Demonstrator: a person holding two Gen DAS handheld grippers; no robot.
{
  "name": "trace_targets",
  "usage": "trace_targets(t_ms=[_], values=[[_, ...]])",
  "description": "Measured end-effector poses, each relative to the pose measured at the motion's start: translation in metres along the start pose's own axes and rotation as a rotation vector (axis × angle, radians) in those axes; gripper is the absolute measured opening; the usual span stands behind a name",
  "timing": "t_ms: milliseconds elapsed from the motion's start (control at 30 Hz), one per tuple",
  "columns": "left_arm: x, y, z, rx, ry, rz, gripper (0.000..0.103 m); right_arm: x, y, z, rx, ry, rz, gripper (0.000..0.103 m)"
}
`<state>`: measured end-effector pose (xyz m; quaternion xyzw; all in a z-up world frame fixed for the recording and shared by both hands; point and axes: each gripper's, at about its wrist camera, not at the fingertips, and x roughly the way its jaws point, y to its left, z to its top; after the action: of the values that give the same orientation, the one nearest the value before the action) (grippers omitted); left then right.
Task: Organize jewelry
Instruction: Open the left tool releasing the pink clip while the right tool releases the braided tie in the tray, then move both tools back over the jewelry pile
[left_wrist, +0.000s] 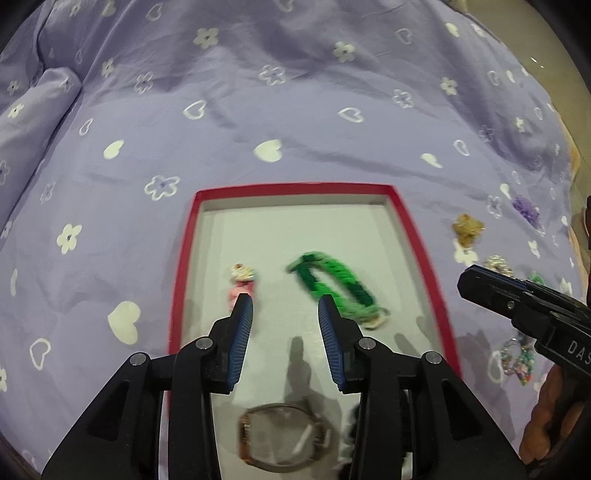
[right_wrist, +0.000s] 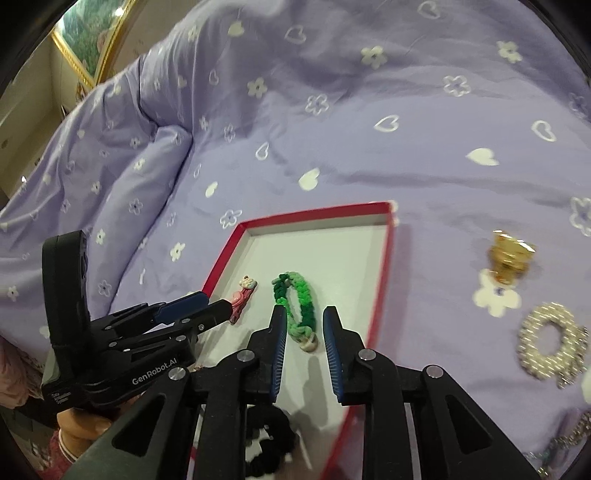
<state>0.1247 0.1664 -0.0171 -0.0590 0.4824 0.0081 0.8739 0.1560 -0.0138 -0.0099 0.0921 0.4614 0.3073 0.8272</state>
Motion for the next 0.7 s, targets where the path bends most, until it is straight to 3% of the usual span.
trace_targets(t_ms=[300, 700], values=[[-0.016, -0.046, 0.004, 0.069, -0.051, -0.053, 0.044, -0.053, -0.048, -0.017, 0.072, -0.064, -0.062, 0.028], [-0.013, -0.102, 0.008, 0.141, -0.048, -0.111, 0.049, -0.11, -0.114, -0.043, 0.161, -0.111, -0.172, 0.031]])
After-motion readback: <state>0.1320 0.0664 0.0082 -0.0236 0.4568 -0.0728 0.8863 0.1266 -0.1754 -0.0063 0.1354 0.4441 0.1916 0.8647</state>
